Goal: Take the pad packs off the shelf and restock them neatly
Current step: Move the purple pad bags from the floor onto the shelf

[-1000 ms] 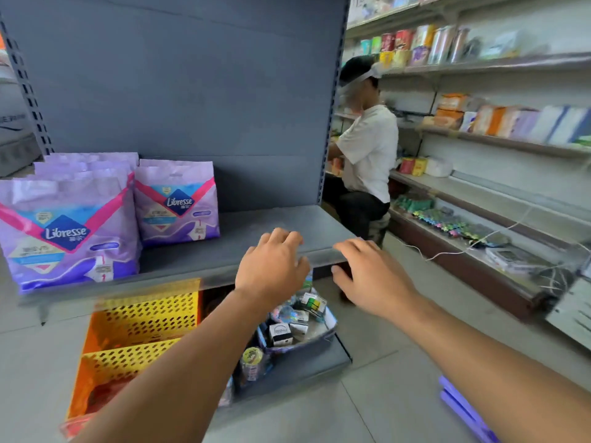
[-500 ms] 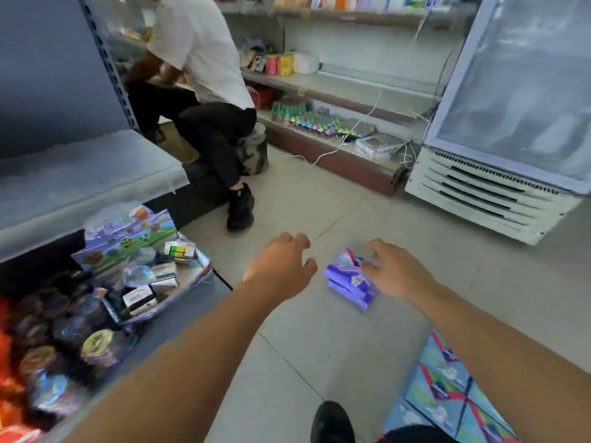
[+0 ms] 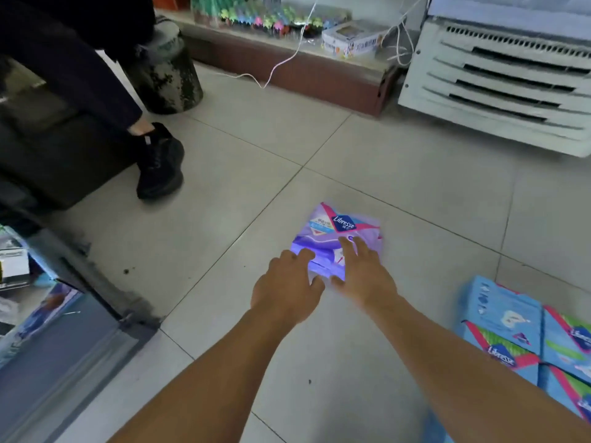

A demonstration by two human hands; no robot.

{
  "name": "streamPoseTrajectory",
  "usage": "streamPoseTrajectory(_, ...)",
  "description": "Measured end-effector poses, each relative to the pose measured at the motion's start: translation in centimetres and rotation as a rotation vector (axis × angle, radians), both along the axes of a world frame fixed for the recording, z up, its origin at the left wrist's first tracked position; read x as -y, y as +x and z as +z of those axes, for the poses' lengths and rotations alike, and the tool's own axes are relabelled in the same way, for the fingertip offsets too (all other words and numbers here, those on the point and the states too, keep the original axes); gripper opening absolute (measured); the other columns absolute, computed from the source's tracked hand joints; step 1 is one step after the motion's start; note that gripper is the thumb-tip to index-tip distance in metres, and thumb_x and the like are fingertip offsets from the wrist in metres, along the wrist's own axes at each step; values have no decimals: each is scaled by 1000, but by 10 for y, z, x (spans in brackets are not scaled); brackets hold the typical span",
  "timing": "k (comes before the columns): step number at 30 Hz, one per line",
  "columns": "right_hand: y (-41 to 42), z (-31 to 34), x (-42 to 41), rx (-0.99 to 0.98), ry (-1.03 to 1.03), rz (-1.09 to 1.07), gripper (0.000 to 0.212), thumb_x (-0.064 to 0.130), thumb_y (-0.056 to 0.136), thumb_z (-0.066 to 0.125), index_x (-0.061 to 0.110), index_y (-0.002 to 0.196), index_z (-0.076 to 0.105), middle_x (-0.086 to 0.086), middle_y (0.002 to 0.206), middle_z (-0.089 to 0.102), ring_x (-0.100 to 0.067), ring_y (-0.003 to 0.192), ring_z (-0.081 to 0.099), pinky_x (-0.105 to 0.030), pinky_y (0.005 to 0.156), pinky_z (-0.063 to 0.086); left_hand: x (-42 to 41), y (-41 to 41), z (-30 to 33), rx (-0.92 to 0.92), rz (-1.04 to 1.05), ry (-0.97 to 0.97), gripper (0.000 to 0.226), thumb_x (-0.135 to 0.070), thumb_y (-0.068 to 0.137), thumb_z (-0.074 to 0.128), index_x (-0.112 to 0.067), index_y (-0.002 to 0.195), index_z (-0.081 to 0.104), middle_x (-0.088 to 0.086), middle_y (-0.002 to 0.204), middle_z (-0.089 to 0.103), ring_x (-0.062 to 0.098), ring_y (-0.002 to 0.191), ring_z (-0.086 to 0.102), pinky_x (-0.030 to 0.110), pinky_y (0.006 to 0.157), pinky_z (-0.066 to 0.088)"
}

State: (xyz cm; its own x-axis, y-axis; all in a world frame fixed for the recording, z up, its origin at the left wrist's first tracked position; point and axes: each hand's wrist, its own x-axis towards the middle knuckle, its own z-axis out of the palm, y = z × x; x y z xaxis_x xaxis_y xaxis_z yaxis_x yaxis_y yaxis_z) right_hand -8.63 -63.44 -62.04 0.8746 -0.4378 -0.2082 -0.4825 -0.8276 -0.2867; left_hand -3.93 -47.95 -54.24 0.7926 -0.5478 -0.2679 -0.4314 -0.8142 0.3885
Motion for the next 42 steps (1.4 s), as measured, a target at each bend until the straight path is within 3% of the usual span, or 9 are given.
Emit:
streamPoseTrajectory(6,19,-48,6,-84,-275,117,76,19,94,57,21,155,12,-10,163,8,-35,147,15,-42,98,45,9,11,-44,-25,13,26,48,-43,96,45,-32,141,33,0,134,43,20,123,42,37,88,43)
streamPoseTrajectory(15,-15,-20,11,292,-396,219,63,-7,45,80,0,107,71,-13,104,74,-28,88,73,-32,50,55,-18,2,-33,-58,72,3,47,-43,97,42,-30,141,34,1,135,42,21,123,44,40,93,46)
streamPoseTrajectory(20,-36,56,-32,552,-398,391,60,-4,49,80,7,107,74,-4,105,74,-19,89,73,-24,52,54,-62,-6,29,-125,439,-205,53,-55,98,29,-16,130,46,8,122,56,26,105,55,35,84,45)
streamPoseTrajectory(25,-32,155,-99,827,-460,629,49,-2,80,37,6,114,71,-7,114,72,-20,100,71,-28,63,58,-134,-8,126,-438,816,-595,67,-74,87,35,-14,102,61,6,98,68,22,84,69,33,77,54)
streamPoseTrajectory(31,-30,261,-193,929,-428,840,44,3,90,37,8,125,64,-5,128,65,-21,118,62,-36,79,59,-241,-30,223,-420,877,-977,37,-34,84,73,-8,107,63,13,108,69,19,77,64,25,56,54)
streamPoseTrajectory(34,-41,309,-242,906,-215,898,38,32,93,50,11,121,64,-5,128,62,-22,119,56,-36,91,52,-298,-52,263,-268,870,-1071,34,-30,77,79,-12,101,64,15,106,71,27,84,68,44,76,59)
streamPoseTrajectory(37,-50,354,-289,848,262,633,51,51,92,50,15,128,56,-1,131,54,-14,119,50,-25,99,41,-352,-80,297,-178,815,-1168,56,-37,66,82,-11,111,63,10,104,73,31,92,71,55,88,54)
streamPoseTrajectory(40,-45,394,-338,573,816,370,62,57,87,58,22,137,42,2,127,60,-13,110,61,-31,93,49,-395,-108,328,-81,753,-1324,41,-20,87,72,-16,123,53,6,107,73,27,94,71,49,86,56)
streamPoseTrajectory(42,-42,413,-371,413,953,386,59,64,79,62,33,127,44,6,122,64,-13,103,66,-38,84,56,-422,-124,347,-30,698,-1389,40,-14,91,65,-27,124,47,1,106,73,21,94,72,39,77,59)
